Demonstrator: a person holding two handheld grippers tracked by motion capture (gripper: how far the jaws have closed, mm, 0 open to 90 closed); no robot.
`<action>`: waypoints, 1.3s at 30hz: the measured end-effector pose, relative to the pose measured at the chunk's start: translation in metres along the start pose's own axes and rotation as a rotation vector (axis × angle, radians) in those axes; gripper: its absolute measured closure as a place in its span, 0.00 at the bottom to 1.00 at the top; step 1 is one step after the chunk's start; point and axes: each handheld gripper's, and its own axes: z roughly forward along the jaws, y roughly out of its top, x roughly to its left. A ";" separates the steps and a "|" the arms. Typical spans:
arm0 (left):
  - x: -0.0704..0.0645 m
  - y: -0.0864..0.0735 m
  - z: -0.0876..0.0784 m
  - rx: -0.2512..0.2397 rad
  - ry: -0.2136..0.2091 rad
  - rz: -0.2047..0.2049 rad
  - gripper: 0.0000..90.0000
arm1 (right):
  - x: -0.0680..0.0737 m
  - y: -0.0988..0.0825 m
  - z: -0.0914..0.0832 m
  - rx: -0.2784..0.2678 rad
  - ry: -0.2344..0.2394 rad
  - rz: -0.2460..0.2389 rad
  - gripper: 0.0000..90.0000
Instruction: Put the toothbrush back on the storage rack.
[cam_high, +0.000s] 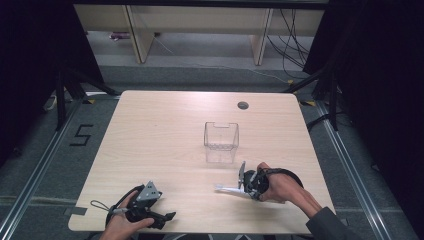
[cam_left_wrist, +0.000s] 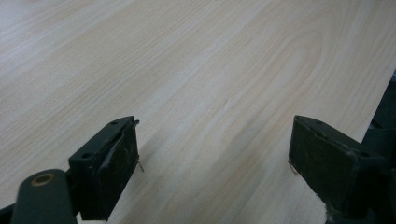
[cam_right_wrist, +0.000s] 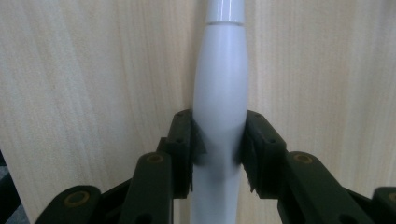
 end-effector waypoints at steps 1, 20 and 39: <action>0.000 0.000 0.000 0.000 0.000 0.000 0.17 | 0.000 0.000 0.000 0.000 0.000 0.000 0.73; 0.002 0.000 0.000 0.011 0.013 0.011 0.17 | -0.004 -0.014 -0.030 -0.161 -0.090 0.097 0.74; 0.002 0.000 -0.001 0.012 0.011 0.016 0.17 | -0.017 -0.030 -0.066 -0.466 -0.157 0.252 0.74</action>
